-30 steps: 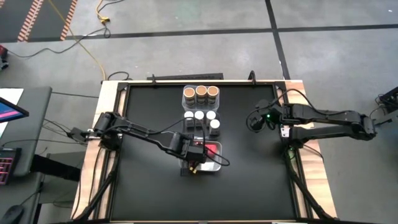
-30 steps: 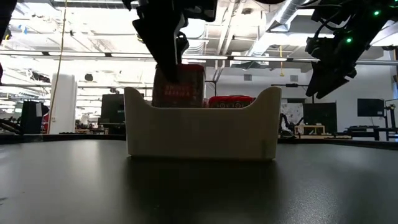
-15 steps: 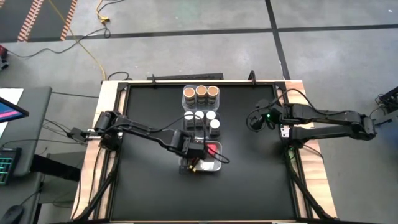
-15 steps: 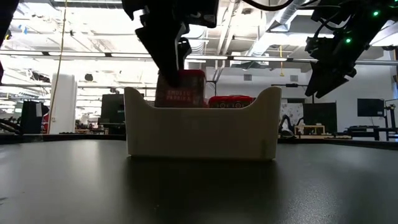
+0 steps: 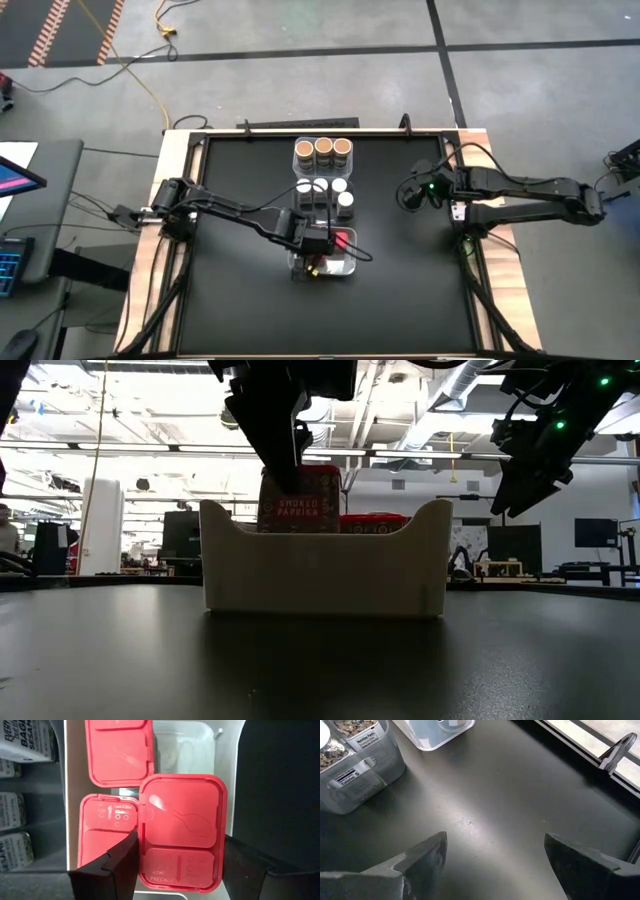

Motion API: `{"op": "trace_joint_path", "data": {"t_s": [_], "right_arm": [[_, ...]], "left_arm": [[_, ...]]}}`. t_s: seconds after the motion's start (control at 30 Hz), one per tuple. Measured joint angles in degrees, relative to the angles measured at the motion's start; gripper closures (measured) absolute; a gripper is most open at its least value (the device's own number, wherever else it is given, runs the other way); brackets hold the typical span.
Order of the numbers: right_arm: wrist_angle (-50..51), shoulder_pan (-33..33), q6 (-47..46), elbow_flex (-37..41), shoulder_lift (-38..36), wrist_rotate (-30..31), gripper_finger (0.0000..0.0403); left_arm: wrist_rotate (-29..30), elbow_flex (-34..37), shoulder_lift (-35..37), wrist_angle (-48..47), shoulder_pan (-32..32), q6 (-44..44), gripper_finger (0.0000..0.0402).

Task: Sort spices by type
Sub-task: Put the red seasoning can into the white bin in front of the other red seasoning can

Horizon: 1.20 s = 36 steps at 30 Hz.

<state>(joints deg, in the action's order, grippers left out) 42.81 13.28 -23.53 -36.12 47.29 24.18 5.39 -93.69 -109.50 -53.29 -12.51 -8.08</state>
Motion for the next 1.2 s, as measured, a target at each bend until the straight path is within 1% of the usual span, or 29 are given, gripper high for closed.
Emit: {"op": "trace_joint_path", "data": {"t_s": [0.17, 0.67, 0.83, 0.93, 1.07, 1.2], "right_arm": [[0.0, 0.0, 0.0, 0.0, 0.0, 0.0, 0.0039], [0.01, 0.0, 0.0, 0.0, 0.0, 0.0, 0.0039], [0.02, 0.0, -0.02, 0.0, 0.0, 0.0, 0.0039], [0.02, 0.0, -0.02, 0.0, 0.0, 0.0, 0.0039], [0.0, 0.0, -0.02, 0.0, 0.0, 0.0, 0.0039], [0.0, 0.0, -0.02, 0.0, 0.0, 0.0, 0.0039]], "left_arm": [[-0.02, 0.0, 0.0, 0.11, 0.0, -2.24, 0.0177], [-0.02, -0.02, 0.0, 0.24, 0.02, -1.73, 0.0177], [0.17, -0.07, 0.01, -4.1, 0.02, -2.28, 0.0177], [2.35, -0.05, -0.01, -6.08, -0.24, -3.6, 0.0177], [2.87, 0.97, 0.01, -3.86, -0.35, -3.03, 0.0177], [-0.03, 2.87, 0.15, -0.4, -0.38, -2.16, 0.0177]]}}
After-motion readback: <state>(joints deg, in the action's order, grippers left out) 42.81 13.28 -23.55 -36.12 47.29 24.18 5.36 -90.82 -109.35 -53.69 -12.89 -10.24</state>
